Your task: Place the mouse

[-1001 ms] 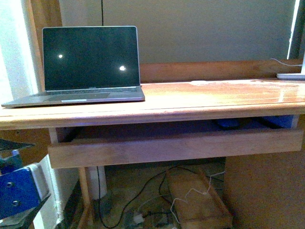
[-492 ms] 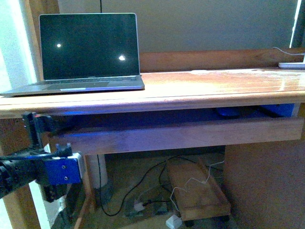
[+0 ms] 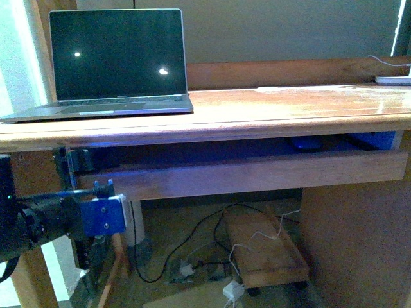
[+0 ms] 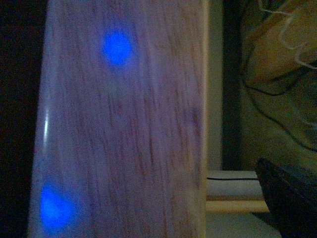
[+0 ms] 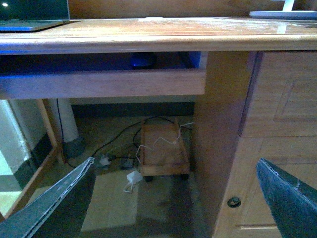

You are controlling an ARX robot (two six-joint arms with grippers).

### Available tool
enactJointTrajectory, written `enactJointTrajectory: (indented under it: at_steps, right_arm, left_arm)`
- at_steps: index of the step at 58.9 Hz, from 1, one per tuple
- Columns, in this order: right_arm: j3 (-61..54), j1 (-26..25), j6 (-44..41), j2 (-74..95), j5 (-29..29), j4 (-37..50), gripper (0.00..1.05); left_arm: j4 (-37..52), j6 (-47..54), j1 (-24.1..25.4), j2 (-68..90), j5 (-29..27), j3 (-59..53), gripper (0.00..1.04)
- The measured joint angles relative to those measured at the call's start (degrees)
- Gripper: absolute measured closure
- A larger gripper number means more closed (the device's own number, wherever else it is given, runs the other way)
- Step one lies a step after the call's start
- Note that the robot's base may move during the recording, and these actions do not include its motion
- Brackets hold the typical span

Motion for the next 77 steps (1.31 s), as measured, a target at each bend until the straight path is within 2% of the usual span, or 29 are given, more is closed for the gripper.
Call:
enactJointTrajectory:
  at_steps: [5, 8, 14, 25, 32, 39, 45, 52, 59, 63, 65, 66, 69, 71, 76, 77]
  right_arm:
    - [0.0, 0.0, -0.02, 0.0, 0.02, 0.0, 0.07]
    - [0.0, 0.0, 0.0, 0.0, 0.02, 0.0, 0.07]
    - [0.0, 0.0, -0.02, 0.0, 0.02, 0.0, 0.07]
    - [0.0, 0.0, -0.02, 0.0, 0.0, 0.0, 0.07]
    - [0.0, 0.0, -0.02, 0.0, 0.02, 0.0, 0.07]
    - [0.0, 0.0, 0.0, 0.0, 0.02, 0.0, 0.07]
    - [0.0, 0.0, 0.0, 0.0, 0.02, 0.0, 0.07]
    - [0.0, 0.0, 0.0, 0.0, 0.02, 0.0, 0.07]
    - [0.0, 0.0, 0.0, 0.0, 0.02, 0.0, 0.07]
    - [0.0, 0.0, -0.02, 0.0, 0.02, 0.0, 0.07]
    - [0.0, 0.0, 0.0, 0.0, 0.02, 0.0, 0.07]
    - [0.0, 0.0, 0.0, 0.0, 0.02, 0.0, 0.07]
    - [0.0, 0.0, -0.02, 0.0, 0.0, 0.0, 0.07]
    - [0.0, 0.0, -0.02, 0.0, 0.0, 0.0, 0.07]
    - [0.85, 1.86, 2.54, 4.87, 5.95, 1.53, 0.07]
    - [1.09, 2.08, 2.82, 6.21, 6.51, 2.45, 0.07]
  left_arm:
    - [-12.76, -3.87, -0.63, -5.29, 0.57, -1.57, 0.07]
    - [-22.75, -8.7, -0.66, -9.16, 2.71, -1.79, 0.07]
    - [-42.95, -12.13, -0.59, -16.55, 7.26, -1.7, 0.07]
    - [-65.26, -14.08, -0.37, -24.94, 15.98, -2.14, 0.07]
    - [-65.66, -23.1, -0.52, -29.46, 21.42, -5.84, 0.07]
    - [-54.07, -42.62, -1.27, -33.75, 23.85, -10.56, 0.08]
    - [-41.62, -62.47, -1.55, -38.23, 19.08, -13.53, 0.08]
    - [-33.77, -80.7, -1.07, -44.76, 13.09, -14.36, 0.08]
    - [-32.11, -95.89, -0.96, -53.88, 9.68, -19.21, 0.08]
    - [-34.18, -100.56, -1.49, -59.45, 8.96, -23.06, 0.08]
    - [-34.71, -101.26, -2.38, -62.64, 5.33, -25.38, 0.09]
    - [-33.51, -100.67, -3.69, -65.0, -0.63, -27.41, 0.12]
    - [-32.5, -97.72, -6.05, -70.25, -11.78, -31.3, 0.19]
    - [-34.12, -94.44, -7.85, -76.7, -21.42, -35.15, 0.26]
    - [-39.65, -90.09, -8.55, -89.64, -34.25, -42.07, 0.41]
    - [-39.85, -89.94, -8.46, -90.9, -35.26, -42.75, 0.42]
